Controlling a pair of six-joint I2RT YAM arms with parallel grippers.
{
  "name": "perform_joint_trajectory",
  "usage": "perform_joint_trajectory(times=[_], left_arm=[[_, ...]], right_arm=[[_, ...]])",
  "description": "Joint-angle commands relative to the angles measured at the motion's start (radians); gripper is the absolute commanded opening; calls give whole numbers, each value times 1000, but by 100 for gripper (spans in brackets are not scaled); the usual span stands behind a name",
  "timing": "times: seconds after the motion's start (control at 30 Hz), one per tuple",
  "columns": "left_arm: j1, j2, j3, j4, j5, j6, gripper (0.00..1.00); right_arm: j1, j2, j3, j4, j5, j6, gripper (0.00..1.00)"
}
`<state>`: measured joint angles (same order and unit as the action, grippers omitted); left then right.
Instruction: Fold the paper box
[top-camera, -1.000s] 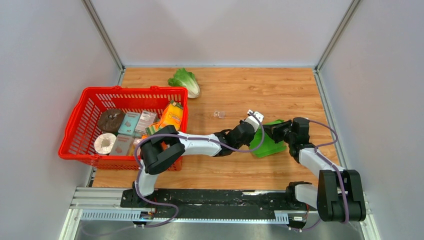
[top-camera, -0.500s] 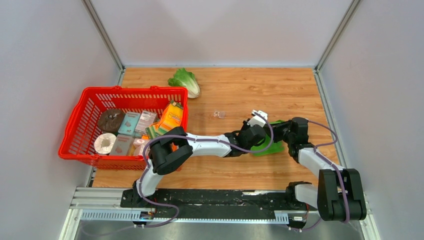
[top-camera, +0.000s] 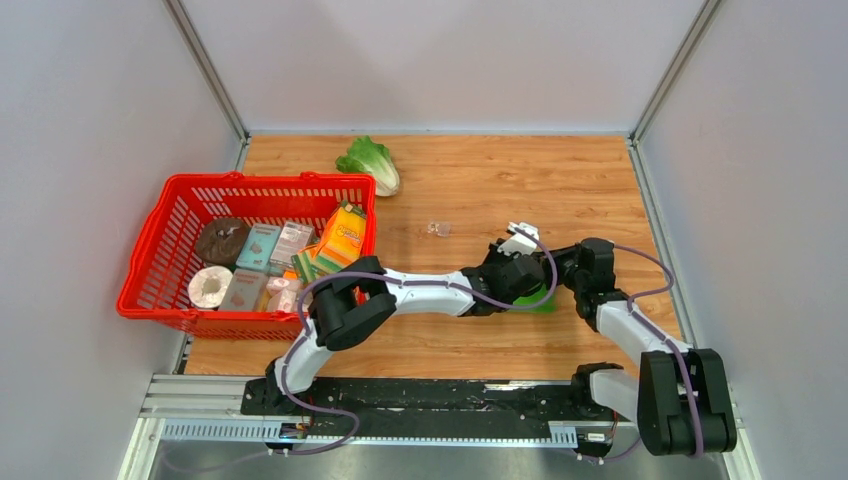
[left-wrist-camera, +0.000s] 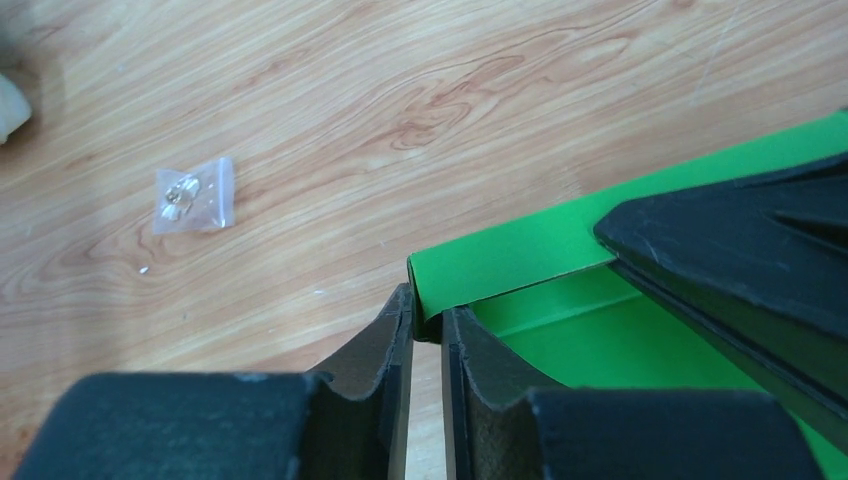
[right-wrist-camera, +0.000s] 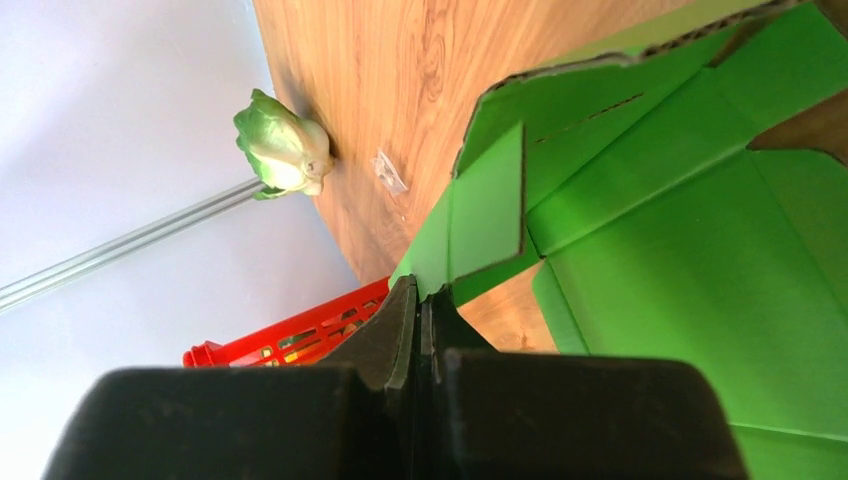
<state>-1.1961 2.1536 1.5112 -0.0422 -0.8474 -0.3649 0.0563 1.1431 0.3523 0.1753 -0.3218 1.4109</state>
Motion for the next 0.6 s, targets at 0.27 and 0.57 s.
perform_joint_trajectory(times=[0.27, 0.57], left_arm=[[29, -110, -170, 38, 103, 14, 28], [30, -74, -157, 82, 102, 12, 26]], right_arm=[[45, -51, -21, -208, -14, -30, 0], [43, -54, -22, -209, -20, -10, 0]])
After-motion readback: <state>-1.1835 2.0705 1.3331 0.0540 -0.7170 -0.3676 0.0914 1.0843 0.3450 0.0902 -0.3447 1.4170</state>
